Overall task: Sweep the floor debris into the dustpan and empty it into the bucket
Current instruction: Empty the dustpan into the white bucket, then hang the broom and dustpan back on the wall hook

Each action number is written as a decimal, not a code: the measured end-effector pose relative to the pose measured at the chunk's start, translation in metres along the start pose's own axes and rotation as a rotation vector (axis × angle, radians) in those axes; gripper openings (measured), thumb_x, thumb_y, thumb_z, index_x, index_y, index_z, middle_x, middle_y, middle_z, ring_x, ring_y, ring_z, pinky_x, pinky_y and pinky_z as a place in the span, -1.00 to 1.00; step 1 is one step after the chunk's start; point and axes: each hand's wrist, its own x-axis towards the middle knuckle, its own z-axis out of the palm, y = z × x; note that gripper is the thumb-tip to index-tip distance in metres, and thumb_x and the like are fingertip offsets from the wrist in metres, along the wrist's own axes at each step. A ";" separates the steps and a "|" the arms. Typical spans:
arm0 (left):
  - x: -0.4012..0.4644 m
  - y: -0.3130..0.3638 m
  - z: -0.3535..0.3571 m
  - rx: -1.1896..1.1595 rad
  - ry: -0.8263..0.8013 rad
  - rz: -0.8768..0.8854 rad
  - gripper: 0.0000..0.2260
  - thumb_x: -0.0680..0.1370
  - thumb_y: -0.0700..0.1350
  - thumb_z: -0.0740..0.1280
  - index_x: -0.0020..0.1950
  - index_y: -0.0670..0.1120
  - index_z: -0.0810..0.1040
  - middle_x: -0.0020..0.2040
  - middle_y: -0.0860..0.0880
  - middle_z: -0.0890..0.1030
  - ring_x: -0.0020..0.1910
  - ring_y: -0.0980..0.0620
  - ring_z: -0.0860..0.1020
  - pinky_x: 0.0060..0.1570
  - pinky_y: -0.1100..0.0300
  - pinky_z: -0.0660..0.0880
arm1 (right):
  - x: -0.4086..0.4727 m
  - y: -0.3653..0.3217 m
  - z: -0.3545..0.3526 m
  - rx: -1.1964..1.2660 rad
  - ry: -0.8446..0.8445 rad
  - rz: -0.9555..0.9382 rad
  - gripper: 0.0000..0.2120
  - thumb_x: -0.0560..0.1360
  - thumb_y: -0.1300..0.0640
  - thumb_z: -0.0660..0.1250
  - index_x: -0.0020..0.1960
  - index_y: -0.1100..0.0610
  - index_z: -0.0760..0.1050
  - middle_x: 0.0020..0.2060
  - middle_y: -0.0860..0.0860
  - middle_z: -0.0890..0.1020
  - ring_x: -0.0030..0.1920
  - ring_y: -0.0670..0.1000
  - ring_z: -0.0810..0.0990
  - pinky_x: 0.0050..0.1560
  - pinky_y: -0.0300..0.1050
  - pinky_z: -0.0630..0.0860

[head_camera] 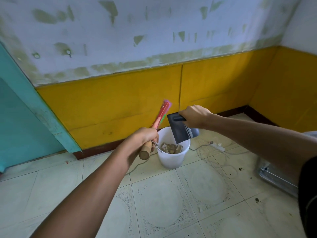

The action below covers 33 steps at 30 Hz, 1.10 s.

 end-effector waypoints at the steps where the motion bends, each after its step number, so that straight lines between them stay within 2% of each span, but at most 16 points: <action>1: -0.002 0.001 0.000 0.008 0.012 0.003 -0.89 0.46 -0.37 0.23 -0.16 -0.17 0.43 -0.67 -0.01 0.36 -0.73 0.07 0.29 -0.64 0.37 0.33 | 0.000 -0.001 0.002 0.008 -0.016 0.005 -0.93 0.52 0.12 0.23 -0.12 0.08 0.44 -0.48 -0.06 0.33 -0.52 -0.07 0.32 -0.54 -0.23 0.14; 4: -0.005 -0.001 -0.001 0.006 0.033 -0.002 -0.83 0.46 -0.37 0.23 -0.31 -0.19 0.40 -0.64 -0.02 0.37 -0.70 0.07 0.30 -0.63 0.36 0.33 | 0.004 -0.011 0.010 0.044 -0.068 0.023 -0.95 0.54 0.09 0.23 -0.10 0.01 0.41 -0.40 -0.02 0.41 -0.41 0.03 0.44 -0.43 -0.18 0.31; 9: -0.019 0.004 -0.010 -0.147 -0.011 -0.024 -0.83 0.46 -0.40 0.16 -0.31 -0.24 0.43 -0.61 -0.05 0.38 -0.69 0.08 0.28 -0.65 0.40 0.31 | 0.017 0.000 0.000 0.139 0.025 0.127 -0.96 0.50 0.16 0.27 -0.09 0.10 0.49 -0.33 0.06 0.49 -0.40 0.08 0.45 -0.49 -0.20 0.26; 10: -0.024 0.007 -0.011 -0.183 -0.035 -0.033 -0.84 0.46 -0.41 0.14 -0.22 -0.29 0.49 -0.62 -0.05 0.37 -0.71 0.08 0.28 -0.67 0.40 0.32 | 0.019 0.006 -0.004 0.173 0.053 0.171 -0.95 0.50 0.15 0.27 -0.11 0.12 0.49 -0.32 0.09 0.52 -0.38 0.10 0.48 -0.45 -0.18 0.31; 11: -0.027 0.012 -0.012 -0.221 -0.064 -0.040 -0.77 0.48 -0.41 0.12 0.00 -0.28 0.54 -0.64 -0.04 0.37 -0.73 0.09 0.28 -0.69 0.41 0.32 | 0.021 0.012 -0.009 0.237 0.094 0.228 -0.92 0.51 0.15 0.26 -0.14 0.13 0.49 -0.30 0.13 0.56 -0.36 0.12 0.51 -0.42 -0.15 0.35; 12: -0.028 0.019 -0.013 -0.257 -0.100 -0.033 -0.66 0.51 -0.40 0.09 0.22 -0.17 0.44 -0.65 -0.03 0.36 -0.74 0.12 0.28 -0.71 0.41 0.33 | 0.026 0.018 -0.015 0.317 0.147 0.289 -0.86 0.53 0.13 0.24 -0.17 0.14 0.48 -0.29 0.15 0.58 -0.36 0.14 0.54 -0.42 -0.14 0.38; 13: -0.029 0.026 -0.015 -0.305 -0.122 -0.011 -0.63 0.53 -0.39 0.05 0.30 -0.14 0.34 -0.64 -0.02 0.35 -0.73 0.15 0.28 -0.72 0.41 0.33 | 0.031 0.024 -0.022 0.396 0.194 0.351 -0.79 0.56 0.10 0.22 -0.21 0.16 0.47 -0.32 0.15 0.57 -0.38 0.15 0.54 -0.45 -0.16 0.38; 15: -0.026 0.045 -0.020 -0.398 -0.119 0.020 -0.63 0.55 -0.35 0.01 0.23 -0.07 0.43 -0.59 -0.02 0.36 -0.74 0.17 0.29 -0.74 0.41 0.31 | 0.043 0.035 -0.042 0.538 0.279 0.470 -0.69 0.58 0.06 0.20 -0.26 0.20 0.46 -0.40 0.11 0.53 -0.45 0.12 0.51 -0.52 -0.21 0.33; 16: -0.023 0.054 -0.023 -0.434 -0.114 0.024 -0.65 0.55 -0.34 0.00 0.17 -0.08 0.46 -0.52 -0.04 0.39 -0.74 0.17 0.30 -0.75 0.41 0.30 | 0.049 0.041 -0.053 0.600 0.316 0.524 -0.71 0.57 0.07 0.22 -0.25 0.21 0.47 -0.42 0.09 0.50 -0.44 0.11 0.51 -0.51 -0.22 0.34; 19: -0.026 0.076 -0.031 -0.526 -0.128 0.019 -0.70 0.56 -0.33 -0.01 0.23 -0.21 0.37 -0.13 -0.13 0.41 -0.72 0.15 0.33 -0.75 0.39 0.31 | 0.058 0.056 -0.074 0.701 0.345 0.618 -0.78 0.53 0.10 0.29 -0.19 0.25 0.49 -0.42 0.05 0.47 -0.42 0.07 0.50 -0.48 -0.20 0.37; 20: -0.028 0.080 -0.034 -0.530 -0.135 0.015 -0.71 0.55 -0.32 0.00 0.22 -0.22 0.35 -0.10 -0.12 0.39 -0.71 0.14 0.34 -0.75 0.38 0.33 | 0.058 0.057 -0.076 0.697 0.329 0.601 -0.77 0.52 0.10 0.30 -0.19 0.25 0.49 -0.42 0.05 0.47 -0.45 0.05 0.48 -0.49 -0.20 0.37; 22: -0.032 0.087 -0.041 -0.471 -0.137 0.060 -0.77 0.52 -0.28 0.02 0.10 -0.24 0.40 -0.13 -0.14 0.42 -0.69 0.11 0.37 -0.72 0.37 0.36 | 0.061 0.050 -0.078 0.686 0.308 0.538 -0.77 0.51 0.09 0.31 -0.22 0.24 0.48 -0.43 0.05 0.48 -0.47 0.04 0.46 -0.49 -0.20 0.37; 25: -0.041 0.108 -0.064 -0.424 -0.016 0.244 -0.81 0.50 -0.17 0.10 -0.22 -0.20 0.44 -0.44 -0.18 0.51 -0.67 0.02 0.44 -0.61 0.31 0.46 | 0.074 0.038 -0.091 0.760 0.322 0.447 -0.72 0.47 0.04 0.36 -0.30 0.21 0.46 -0.47 0.05 0.47 -0.47 0.05 0.46 -0.44 -0.17 0.38; 27: -0.046 0.127 -0.089 -0.420 0.070 0.333 -0.77 0.50 -0.09 0.09 -0.28 -0.15 0.43 -0.54 -0.18 0.52 -0.66 -0.02 0.48 -0.60 0.24 0.50 | 0.087 0.032 -0.110 1.039 0.382 0.441 -0.70 0.43 -0.01 0.38 -0.34 0.18 0.45 -0.51 0.04 0.47 -0.53 0.02 0.44 -0.44 -0.16 0.41; 30: -0.048 0.146 -0.132 -0.356 0.116 0.384 -0.65 0.54 0.05 0.02 -0.27 -0.13 0.42 -0.51 -0.24 0.55 -0.62 -0.08 0.54 -0.59 0.14 0.54 | 0.113 0.019 -0.139 1.671 0.471 0.412 -0.80 0.39 0.08 0.35 -0.32 0.16 0.42 -0.49 0.03 0.41 -0.53 0.00 0.34 -0.43 -0.12 0.36; 33: -0.045 0.146 -0.160 -0.272 0.082 0.379 -0.59 0.58 0.14 -0.01 -0.22 -0.14 0.39 -0.38 -0.36 0.62 -0.46 -0.23 0.64 -0.43 -0.09 0.62 | 0.149 -0.003 -0.144 1.805 0.475 0.350 -0.80 0.39 0.27 0.28 -0.40 0.18 0.38 -0.53 0.04 0.43 -0.51 0.02 0.40 -0.37 -0.07 0.38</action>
